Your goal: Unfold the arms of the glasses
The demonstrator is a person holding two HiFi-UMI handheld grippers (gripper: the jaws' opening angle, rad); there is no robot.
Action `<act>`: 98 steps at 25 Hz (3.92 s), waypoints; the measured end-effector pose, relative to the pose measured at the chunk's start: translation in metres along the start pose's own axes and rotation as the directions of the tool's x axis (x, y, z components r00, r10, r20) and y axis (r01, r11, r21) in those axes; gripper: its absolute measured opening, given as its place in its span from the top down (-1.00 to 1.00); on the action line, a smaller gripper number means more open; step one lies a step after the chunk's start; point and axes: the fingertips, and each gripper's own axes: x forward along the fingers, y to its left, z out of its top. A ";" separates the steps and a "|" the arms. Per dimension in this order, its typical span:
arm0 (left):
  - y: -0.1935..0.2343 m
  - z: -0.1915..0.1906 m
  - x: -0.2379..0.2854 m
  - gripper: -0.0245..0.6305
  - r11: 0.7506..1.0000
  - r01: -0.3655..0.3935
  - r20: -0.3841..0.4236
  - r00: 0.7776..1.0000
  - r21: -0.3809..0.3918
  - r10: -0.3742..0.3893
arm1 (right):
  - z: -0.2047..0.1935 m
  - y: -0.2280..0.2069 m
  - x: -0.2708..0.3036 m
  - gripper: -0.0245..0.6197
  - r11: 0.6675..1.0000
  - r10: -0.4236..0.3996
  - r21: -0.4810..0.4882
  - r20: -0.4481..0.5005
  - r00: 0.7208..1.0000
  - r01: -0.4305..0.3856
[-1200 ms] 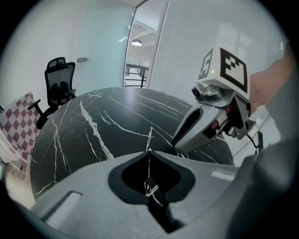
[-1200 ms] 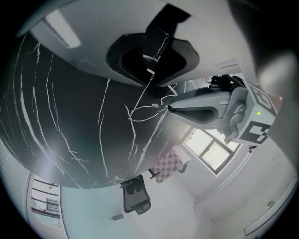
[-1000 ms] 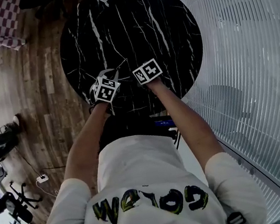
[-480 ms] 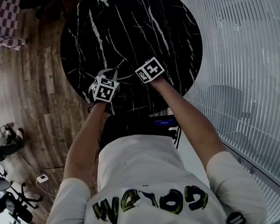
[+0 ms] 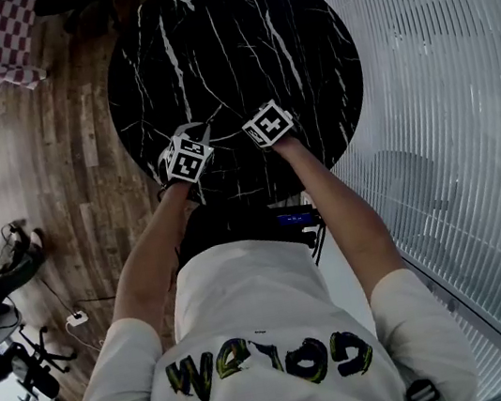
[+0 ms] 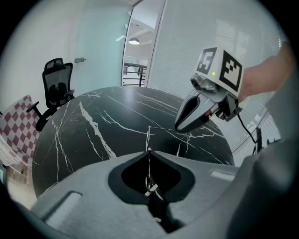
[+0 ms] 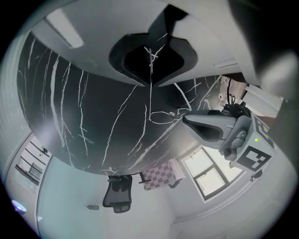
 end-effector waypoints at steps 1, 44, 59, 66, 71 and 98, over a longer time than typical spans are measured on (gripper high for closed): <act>0.000 0.000 0.000 0.90 1.000 0.001 0.004 1.000 0.002 -0.001 | 0.001 -0.001 -0.001 0.85 1.000 -0.007 -0.013 -0.002 1.000 0.007; -0.031 0.077 -0.126 0.51 0.995 -0.084 0.286 0.954 -0.049 0.094 | 0.012 0.006 -0.151 0.64 0.982 -0.186 0.050 0.445 0.876 0.183; -0.093 0.158 -0.234 0.52 0.994 0.058 0.527 0.850 -0.096 0.002 | 0.034 0.090 -0.282 0.63 0.977 -0.192 0.061 0.682 0.706 0.206; -0.125 0.195 -0.289 0.59 0.990 0.111 0.638 0.769 -0.087 -0.030 | 0.067 0.134 -0.355 0.67 0.992 -0.119 0.081 0.840 0.529 0.095; -0.148 0.215 -0.322 0.65 0.991 0.132 0.683 0.727 -0.034 -0.073 | 0.075 0.165 -0.393 0.73 0.996 -0.081 0.058 0.892 0.445 0.067; -0.198 0.240 -0.364 0.92 0.983 0.182 0.754 0.642 0.026 -0.139 | 0.072 0.210 -0.453 0.92 0.997 -0.038 0.014 0.952 0.305 0.081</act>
